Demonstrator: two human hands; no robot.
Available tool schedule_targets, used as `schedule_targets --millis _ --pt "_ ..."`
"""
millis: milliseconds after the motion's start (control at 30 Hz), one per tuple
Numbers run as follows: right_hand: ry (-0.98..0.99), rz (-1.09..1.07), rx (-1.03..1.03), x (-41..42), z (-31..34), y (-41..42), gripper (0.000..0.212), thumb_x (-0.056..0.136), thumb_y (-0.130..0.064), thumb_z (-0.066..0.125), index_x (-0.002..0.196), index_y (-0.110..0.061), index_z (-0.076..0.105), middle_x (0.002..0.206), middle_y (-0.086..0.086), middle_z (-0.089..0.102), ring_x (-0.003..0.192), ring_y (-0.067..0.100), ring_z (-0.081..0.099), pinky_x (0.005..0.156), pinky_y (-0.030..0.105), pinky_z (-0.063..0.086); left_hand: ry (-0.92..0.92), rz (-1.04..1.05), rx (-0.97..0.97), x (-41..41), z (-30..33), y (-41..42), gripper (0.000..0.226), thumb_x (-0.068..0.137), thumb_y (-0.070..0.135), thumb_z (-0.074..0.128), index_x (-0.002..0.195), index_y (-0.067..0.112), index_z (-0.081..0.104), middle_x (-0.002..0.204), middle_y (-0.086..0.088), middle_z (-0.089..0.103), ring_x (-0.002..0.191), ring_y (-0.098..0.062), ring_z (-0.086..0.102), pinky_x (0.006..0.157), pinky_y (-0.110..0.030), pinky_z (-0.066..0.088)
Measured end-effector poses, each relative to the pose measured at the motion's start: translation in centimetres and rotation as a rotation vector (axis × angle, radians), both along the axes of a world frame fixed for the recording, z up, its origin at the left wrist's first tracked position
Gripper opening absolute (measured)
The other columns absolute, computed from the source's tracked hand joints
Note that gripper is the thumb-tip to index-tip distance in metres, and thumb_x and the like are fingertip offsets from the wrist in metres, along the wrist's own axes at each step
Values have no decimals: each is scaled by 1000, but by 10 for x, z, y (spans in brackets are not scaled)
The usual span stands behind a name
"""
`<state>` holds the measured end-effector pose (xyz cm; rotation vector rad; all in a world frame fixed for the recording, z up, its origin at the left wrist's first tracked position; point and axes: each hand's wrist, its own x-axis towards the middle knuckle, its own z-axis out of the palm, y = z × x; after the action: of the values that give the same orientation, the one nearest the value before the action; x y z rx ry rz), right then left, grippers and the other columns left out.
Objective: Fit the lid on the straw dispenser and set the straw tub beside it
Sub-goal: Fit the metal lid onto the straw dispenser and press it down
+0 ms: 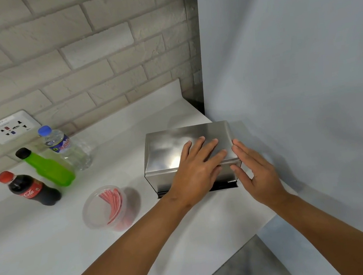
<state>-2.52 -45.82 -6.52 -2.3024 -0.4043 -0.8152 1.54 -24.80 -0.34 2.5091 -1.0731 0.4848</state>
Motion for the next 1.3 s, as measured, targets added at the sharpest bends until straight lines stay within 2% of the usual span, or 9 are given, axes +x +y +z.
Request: schedule_targets --millis 133,233,367,600,767,933,1133,1233,1300 --pt "110 21 71 2 21 0 42 102 -27 59 137 -4 64 148 9 60 138 24 56 113 39 47 75 -32 -62 13 15 4 32 98 24 71 127 8 74 136 -15 69 128 -39 62 107 -50 46" --pt "287 34 84 15 44 2 48 106 -39 48 146 -14 56 156 -4 50 147 16 45 120 30 35 137 -12 -65 33 32 6 37 101 21 65 134 3 68 135 -17 69 124 -35 62 108 -44 47" --pt "500 61 148 45 63 5 49 109 -32 49 156 -20 45 164 -6 40 151 4 34 121 22 25 226 -69 54 56 46 6 41 97 24 66 132 3 67 131 -18 70 120 -36 62 105 -46 50" --pt "522 -3 151 68 64 0 45 103 -26 60 146 -17 58 155 -3 55 139 2 47 104 -7 22 416 -99 154 83 65 3 48 95 40 69 136 16 68 134 -6 68 121 -25 61 104 -45 50" --pt "518 3 161 67 65 0 44 101 -26 63 143 -16 61 151 -1 59 133 -4 47 102 -8 24 432 -112 163 84 66 4 47 94 44 68 134 19 68 131 -4 69 119 -24 60 102 -47 50" --pt "545 7 49 71 76 -7 45 99 -26 66 142 -13 62 148 2 62 137 13 55 101 -6 23 459 -99 164 82 67 5 49 96 43 67 138 18 65 135 -5 68 121 -24 60 105 -45 49" --pt "614 32 -49 79 101 -9 30 97 -31 68 124 -19 73 132 2 72 122 21 65 99 22 43 421 107 -7 74 57 51 40 101 32 64 136 13 66 134 -6 69 123 -25 61 107 -42 48" --pt "661 71 -97 94 112 6 35 99 -39 65 130 -26 71 131 -3 72 111 16 66 90 14 42 445 323 -203 63 45 93 40 99 28 69 136 14 65 138 -3 64 128 -22 57 110 -31 41" --pt "740 144 -150 108 120 24 39 97 -48 64 133 -31 69 131 -10 69 105 7 62 82 5 38 600 522 -438 47 38 115 51 97 35 71 144 19 60 138 7 58 126 -14 55 106 -26 39"
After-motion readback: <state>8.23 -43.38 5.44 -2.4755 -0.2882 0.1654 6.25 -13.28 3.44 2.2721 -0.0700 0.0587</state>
